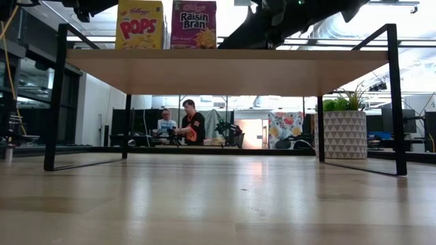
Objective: Stack cereal on shelf
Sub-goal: Put the purple cereal box on the shelf, then put the right red cereal box on the shelf
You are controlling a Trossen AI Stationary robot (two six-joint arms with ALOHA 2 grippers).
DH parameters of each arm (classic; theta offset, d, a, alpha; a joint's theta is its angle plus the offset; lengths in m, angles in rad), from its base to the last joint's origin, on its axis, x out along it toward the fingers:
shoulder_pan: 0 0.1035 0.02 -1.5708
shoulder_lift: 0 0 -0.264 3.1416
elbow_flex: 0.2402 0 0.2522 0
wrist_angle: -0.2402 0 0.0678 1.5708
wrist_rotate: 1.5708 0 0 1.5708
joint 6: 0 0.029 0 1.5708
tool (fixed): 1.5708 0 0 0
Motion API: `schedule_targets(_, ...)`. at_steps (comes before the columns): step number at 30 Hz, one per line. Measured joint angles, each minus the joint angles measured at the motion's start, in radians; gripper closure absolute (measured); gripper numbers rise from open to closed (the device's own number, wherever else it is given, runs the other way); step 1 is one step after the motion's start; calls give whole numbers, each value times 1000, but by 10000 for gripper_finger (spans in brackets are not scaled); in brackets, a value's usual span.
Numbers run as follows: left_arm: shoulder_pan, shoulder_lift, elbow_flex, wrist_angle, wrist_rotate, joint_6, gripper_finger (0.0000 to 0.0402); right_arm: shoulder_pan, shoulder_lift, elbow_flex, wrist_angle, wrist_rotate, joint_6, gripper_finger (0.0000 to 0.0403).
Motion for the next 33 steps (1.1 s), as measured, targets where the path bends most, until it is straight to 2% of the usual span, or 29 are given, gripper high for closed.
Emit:
schedule_targets(10, 0, 0, 0, 0, 0, 0, 181, -3, 0, 0, 23, -25, -18, 403)
schedule_targets(19, 0, 0, 0, -5, 0, 0, 181, -5, -27, 0, -165, 46, -36, 403)
schedule_targets(23, 0, 0, 0, -6, 0, 0, 181, -1, -111, 0, -299, 46, -14, 403)
schedule_targets(28, 0, 0, 0, -9, 0, 11, 181, 11, -286, 0, -458, 54, 72, 403)
schedule_targets(33, 0, 0, 0, -9, 0, 11, 181, 57, -440, 0, -550, 55, 149, 403)
